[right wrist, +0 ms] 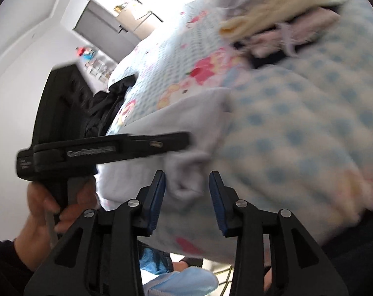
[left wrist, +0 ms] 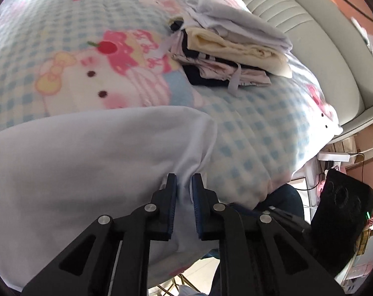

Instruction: Fold clothes

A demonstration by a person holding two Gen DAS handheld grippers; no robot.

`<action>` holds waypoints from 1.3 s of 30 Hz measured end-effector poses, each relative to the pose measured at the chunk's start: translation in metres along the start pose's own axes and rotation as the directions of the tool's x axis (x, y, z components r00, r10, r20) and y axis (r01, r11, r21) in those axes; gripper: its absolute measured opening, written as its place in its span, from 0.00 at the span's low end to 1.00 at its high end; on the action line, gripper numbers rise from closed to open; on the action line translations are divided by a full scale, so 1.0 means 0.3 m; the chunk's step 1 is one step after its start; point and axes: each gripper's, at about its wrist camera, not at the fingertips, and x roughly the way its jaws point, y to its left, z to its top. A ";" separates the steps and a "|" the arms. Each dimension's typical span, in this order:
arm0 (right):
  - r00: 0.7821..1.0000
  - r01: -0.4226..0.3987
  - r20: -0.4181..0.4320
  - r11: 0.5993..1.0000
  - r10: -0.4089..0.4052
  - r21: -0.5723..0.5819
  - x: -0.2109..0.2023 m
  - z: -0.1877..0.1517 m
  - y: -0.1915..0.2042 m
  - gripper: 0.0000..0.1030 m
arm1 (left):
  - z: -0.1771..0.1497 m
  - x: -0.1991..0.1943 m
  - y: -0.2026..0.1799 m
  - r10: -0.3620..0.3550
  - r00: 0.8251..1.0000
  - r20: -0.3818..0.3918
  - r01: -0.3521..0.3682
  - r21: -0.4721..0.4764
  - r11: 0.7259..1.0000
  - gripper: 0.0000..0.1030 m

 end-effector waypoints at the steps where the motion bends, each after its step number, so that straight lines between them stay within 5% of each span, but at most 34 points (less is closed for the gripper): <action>1: 1.000 0.000 0.016 0.999 -0.001 0.039 -0.024 0.001 -0.036 0.38 | -0.002 -0.002 0.006 -0.001 1.000 0.000 0.001 -0.003 1.000 0.13; 5: 0.998 0.032 0.045 0.989 -0.039 0.146 -0.073 0.017 -0.137 0.38 | -0.009 0.003 0.022 -0.025 1.000 0.002 0.025 -0.020 0.999 0.13; 10: 0.996 0.062 -0.056 0.998 -0.062 -0.016 0.041 0.036 -0.021 0.38 | -0.011 0.001 0.011 -0.041 0.999 -0.006 0.041 -0.021 0.999 0.15; 12: 0.994 0.036 -0.101 0.998 -0.042 -0.054 0.106 0.020 0.025 0.38 | -0.008 0.001 0.005 -0.055 0.998 -0.016 0.055 -0.022 0.998 0.27; 14: 0.991 0.022 -0.133 0.996 -0.033 -0.081 0.165 0.001 0.063 0.38 | -0.008 0.014 -0.011 -0.031 0.999 -0.033 0.031 -0.002 1.000 0.54; 15: 0.991 0.013 -0.135 0.997 -0.023 -0.076 0.182 -0.005 0.076 0.38 | -0.010 0.024 -0.020 -0.006 0.999 -0.041 0.007 0.014 1.000 0.54; 17: 0.991 -0.010 -0.132 0.998 0.002 -0.066 0.201 -0.016 0.100 0.38 | -0.013 0.044 -0.039 0.044 0.997 -0.055 -0.042 0.047 0.998 0.48; 19: 0.992 -0.017 -0.130 0.998 0.008 -0.064 0.199 -0.019 0.106 0.37 | -0.018 0.075 -0.040 0.153 0.986 -0.073 -0.148 0.076 0.986 0.20; 21: 0.992 -0.026 -0.125 0.998 0.019 -0.055 0.185 -0.018 0.100 0.37 | -0.015 0.046 -0.008 0.105 0.993 -0.053 -0.103 0.028 0.994 0.14; 25: 0.993 -0.045 -0.115 0.998 0.041 -0.036 0.156 -0.017 0.087 0.47 | -0.015 -0.066 0.052 -0.006 1.000 0.021 0.007 -0.040 0.999 0.12; 30: 0.980 -0.195 -0.013 0.968 0.199 0.161 0.098 0.027 0.006 0.53 | -0.036 -0.260 0.153 -0.082 0.987 0.136 0.097 -0.105 0.990 0.11; 34: 0.995 -0.036 -0.092 0.999 0.040 0.040 0.180 0.061 0.093 0.53 | -0.066 -0.407 0.299 -0.096 0.971 0.220 0.137 -0.176 0.975 0.11; 39: 0.974 -0.090 -0.215 0.992 0.071 -0.084 0.371 0.061 0.290 0.53 | -0.139 -0.538 0.521 -0.075 0.948 0.309 0.172 -0.299 0.939 0.11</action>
